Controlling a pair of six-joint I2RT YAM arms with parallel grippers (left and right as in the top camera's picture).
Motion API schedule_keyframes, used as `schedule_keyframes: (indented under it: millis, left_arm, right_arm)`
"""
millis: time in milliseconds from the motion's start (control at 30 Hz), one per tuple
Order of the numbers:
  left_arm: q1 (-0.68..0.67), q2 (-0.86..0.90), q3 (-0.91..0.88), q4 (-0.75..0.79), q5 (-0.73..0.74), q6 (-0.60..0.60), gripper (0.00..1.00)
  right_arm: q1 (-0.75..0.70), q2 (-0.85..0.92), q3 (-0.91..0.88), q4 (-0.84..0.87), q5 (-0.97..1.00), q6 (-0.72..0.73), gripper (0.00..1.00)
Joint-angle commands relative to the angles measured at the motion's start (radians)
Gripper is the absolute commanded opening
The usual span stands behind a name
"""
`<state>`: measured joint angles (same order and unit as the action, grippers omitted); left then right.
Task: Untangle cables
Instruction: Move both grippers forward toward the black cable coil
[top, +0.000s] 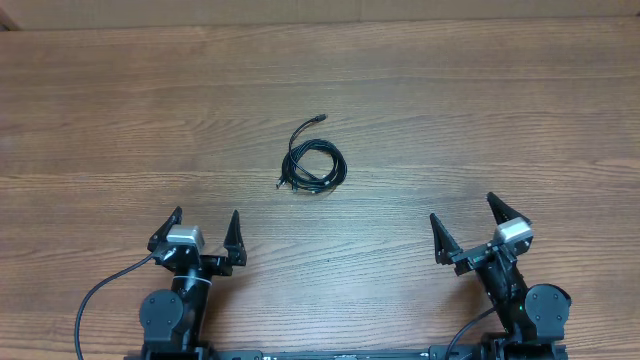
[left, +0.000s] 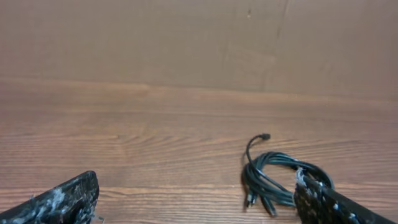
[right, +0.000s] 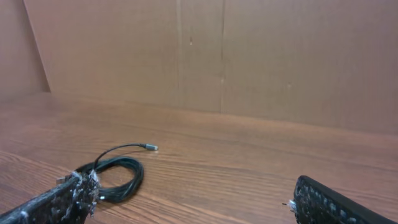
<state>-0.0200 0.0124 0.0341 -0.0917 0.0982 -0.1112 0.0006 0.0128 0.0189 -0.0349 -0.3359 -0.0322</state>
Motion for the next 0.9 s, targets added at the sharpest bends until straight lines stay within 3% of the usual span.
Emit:
schedule_keyframes:
  millis: [0, 167, 300, 467, 600, 700, 867]
  left_arm:
    - [0.0, 0.009, 0.104, -0.034, 0.034, 0.017, 1.0]
    - [0.0, 0.119, 0.199, -0.023, 0.063, -0.054, 1.0]
    - [0.0, 0.314, 0.34, -0.031, 0.169, -0.079, 1.0]
    - [0.0, 0.58, 0.58, -0.12, 0.245, -0.094, 1.0]
    - [0.0, 0.808, 0.83, -0.288, 0.274, -0.092, 1.0]
    - [-0.005, 1.007, 1.077, -0.504, 0.275, -0.047, 1.0]
    - [-0.055, 1.252, 1.394, -0.774, 0.206, 0.032, 1.0]
  right_arm:
    - [-0.003, 0.003, 0.043, -0.028, -0.007, 0.041, 1.0]
    - [-0.003, 0.083, 0.139, -0.053, -0.051, 0.04, 1.0]
    - [-0.003, 0.236, 0.298, -0.094, -0.113, 0.04, 1.0]
    - [-0.003, 0.438, 0.525, -0.262, -0.119, 0.04, 1.0]
    - [-0.003, 0.605, 0.728, -0.415, -0.119, 0.039, 1.0]
    - [-0.003, 0.759, 0.93, -0.587, -0.119, 0.039, 1.0]
    - [-0.003, 0.969, 1.19, -0.844, -0.119, 0.039, 1.0]
